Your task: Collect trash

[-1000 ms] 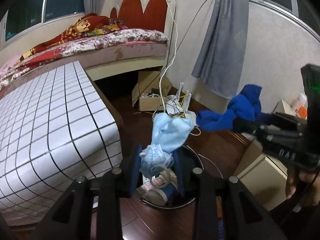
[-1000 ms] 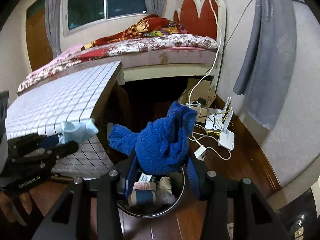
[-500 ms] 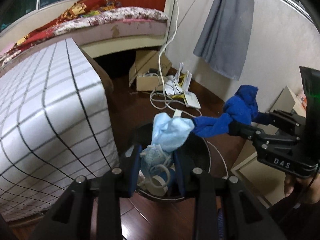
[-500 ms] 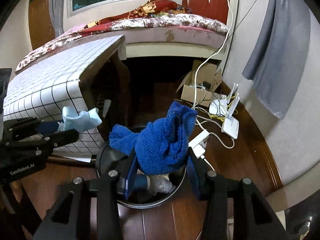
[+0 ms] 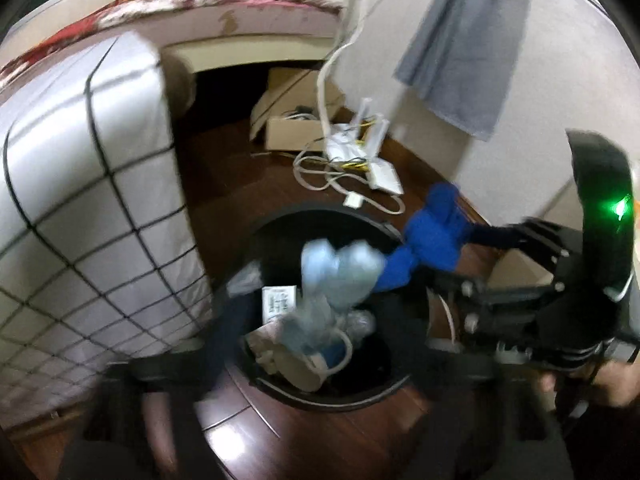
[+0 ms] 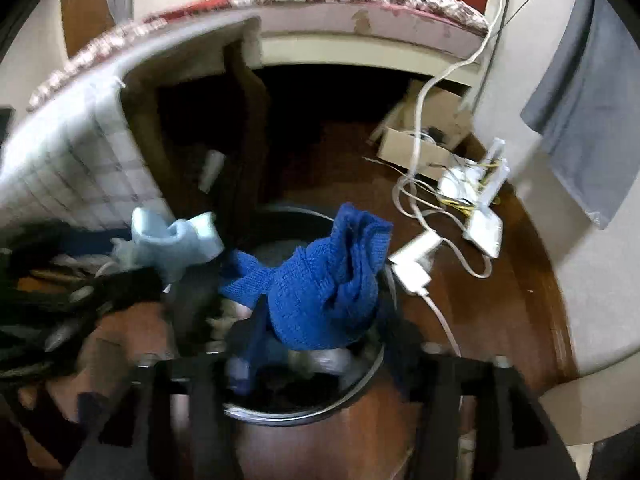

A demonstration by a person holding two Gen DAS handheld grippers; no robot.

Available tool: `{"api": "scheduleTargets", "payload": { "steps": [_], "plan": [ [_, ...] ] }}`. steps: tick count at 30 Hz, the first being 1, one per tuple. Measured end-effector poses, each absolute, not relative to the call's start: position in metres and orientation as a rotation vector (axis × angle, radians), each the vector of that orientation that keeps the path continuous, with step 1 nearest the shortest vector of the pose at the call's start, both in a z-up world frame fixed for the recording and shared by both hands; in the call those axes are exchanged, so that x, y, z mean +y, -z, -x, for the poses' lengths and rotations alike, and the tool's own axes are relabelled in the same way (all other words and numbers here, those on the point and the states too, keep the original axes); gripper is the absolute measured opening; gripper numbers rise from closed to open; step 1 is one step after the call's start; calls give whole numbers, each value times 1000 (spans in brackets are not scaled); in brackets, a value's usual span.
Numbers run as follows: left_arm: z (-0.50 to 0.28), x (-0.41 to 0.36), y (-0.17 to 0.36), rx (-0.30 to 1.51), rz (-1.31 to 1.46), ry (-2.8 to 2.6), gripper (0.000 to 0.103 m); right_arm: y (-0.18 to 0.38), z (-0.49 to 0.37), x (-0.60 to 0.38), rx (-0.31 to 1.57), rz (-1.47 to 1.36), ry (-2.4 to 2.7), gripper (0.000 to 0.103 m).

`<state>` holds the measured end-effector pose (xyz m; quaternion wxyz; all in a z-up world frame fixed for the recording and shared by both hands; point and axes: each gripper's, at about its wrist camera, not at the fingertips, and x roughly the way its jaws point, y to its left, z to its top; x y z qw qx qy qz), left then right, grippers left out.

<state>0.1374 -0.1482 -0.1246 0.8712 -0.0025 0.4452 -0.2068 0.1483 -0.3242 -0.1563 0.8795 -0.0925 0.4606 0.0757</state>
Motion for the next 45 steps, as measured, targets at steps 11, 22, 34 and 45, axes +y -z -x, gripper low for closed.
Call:
{"api": "scheduleTargets", "payload": {
  "steps": [11,22,34,45],
  "plan": [
    [-132,-128,138,918,-22,288,102,166,-150,-329,1002,241,-91,102],
    [-125,-119,135,899,-35,245,102,156,-146,-317,974,243,-120,102],
    [-116,-111,115,849,-29,226,102,136,-137,-305,924,232,-158,102],
    [-102,-107,98,825,-36,222,102,114,-120,-302,895,221,-163,102]
  ]
}}
